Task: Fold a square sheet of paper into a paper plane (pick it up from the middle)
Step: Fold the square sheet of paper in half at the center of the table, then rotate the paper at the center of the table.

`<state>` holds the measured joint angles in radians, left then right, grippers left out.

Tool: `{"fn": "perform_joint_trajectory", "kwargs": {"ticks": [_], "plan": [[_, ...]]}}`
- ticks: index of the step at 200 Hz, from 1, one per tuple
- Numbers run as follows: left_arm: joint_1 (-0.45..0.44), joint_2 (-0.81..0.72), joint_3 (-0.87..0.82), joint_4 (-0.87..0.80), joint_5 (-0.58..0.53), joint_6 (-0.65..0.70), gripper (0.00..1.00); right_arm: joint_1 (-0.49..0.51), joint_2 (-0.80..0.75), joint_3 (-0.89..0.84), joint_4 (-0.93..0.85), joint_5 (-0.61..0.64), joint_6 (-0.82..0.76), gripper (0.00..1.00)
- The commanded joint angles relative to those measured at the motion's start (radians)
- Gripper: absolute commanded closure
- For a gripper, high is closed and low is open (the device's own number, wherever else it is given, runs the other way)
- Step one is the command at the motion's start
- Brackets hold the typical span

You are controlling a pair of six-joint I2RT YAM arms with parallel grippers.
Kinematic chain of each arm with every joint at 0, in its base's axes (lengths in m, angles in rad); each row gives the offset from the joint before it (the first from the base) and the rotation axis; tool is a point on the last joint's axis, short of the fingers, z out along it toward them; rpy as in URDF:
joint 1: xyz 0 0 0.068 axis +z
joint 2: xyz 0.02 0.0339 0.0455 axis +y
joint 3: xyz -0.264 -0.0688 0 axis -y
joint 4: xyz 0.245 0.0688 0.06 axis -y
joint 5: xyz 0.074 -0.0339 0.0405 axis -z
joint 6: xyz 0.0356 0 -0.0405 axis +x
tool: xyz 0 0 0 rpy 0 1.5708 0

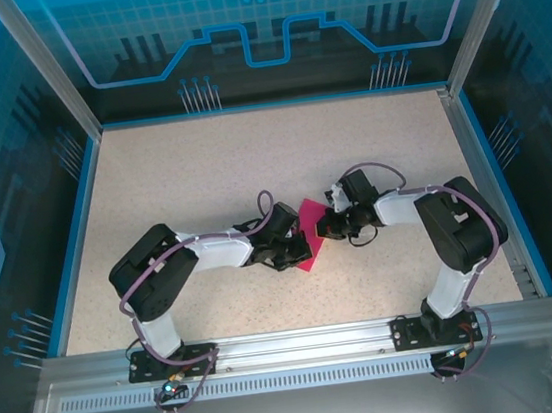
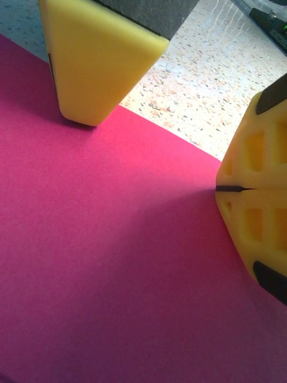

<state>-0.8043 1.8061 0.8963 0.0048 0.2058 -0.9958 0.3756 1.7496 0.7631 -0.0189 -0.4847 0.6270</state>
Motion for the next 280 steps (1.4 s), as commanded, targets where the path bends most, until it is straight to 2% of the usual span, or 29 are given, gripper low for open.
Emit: {"fn": "perform_joint_trajectory", "kwargs": {"ticks": [1, 78, 150, 179, 209, 236, 254, 280], "plan": [[-0.004, 0.016, -0.004, -0.148, -0.025, 0.000, 1.00, -0.065, 0.067, 0.004, 0.027, 0.065, -0.032, 1.00], [-0.004, 0.028, -0.011, -0.164, -0.014, 0.005, 1.00, -0.173, 0.085, 0.080, 0.015, 0.097, -0.008, 1.00], [-0.005, 0.028, -0.013, -0.155, -0.003, 0.012, 1.00, -0.238, 0.103, 0.190, -0.038, 0.176, 0.031, 1.00], [-0.004, 0.013, -0.006, -0.143, 0.001, 0.024, 1.00, -0.239, 0.073, 0.238, -0.062, 0.171, 0.017, 1.00], [-0.003, -0.049, 0.040, -0.120, 0.004, 0.056, 0.98, -0.187, -0.040, 0.226, -0.146, 0.232, -0.024, 1.00], [0.019, -0.125, 0.077, -0.128, -0.003, 0.085, 0.84, -0.082, -0.121, 0.195, -0.267, 0.348, -0.035, 0.90], [0.062, -0.186, 0.055, -0.154, -0.035, 0.083, 0.77, 0.015, -0.120, 0.198, -0.335, 0.427, -0.014, 0.82], [0.137, -0.280, -0.027, -0.225, -0.144, 0.077, 0.72, 0.120, -0.062, 0.231, -0.351, 0.484, 0.011, 0.83]]}}
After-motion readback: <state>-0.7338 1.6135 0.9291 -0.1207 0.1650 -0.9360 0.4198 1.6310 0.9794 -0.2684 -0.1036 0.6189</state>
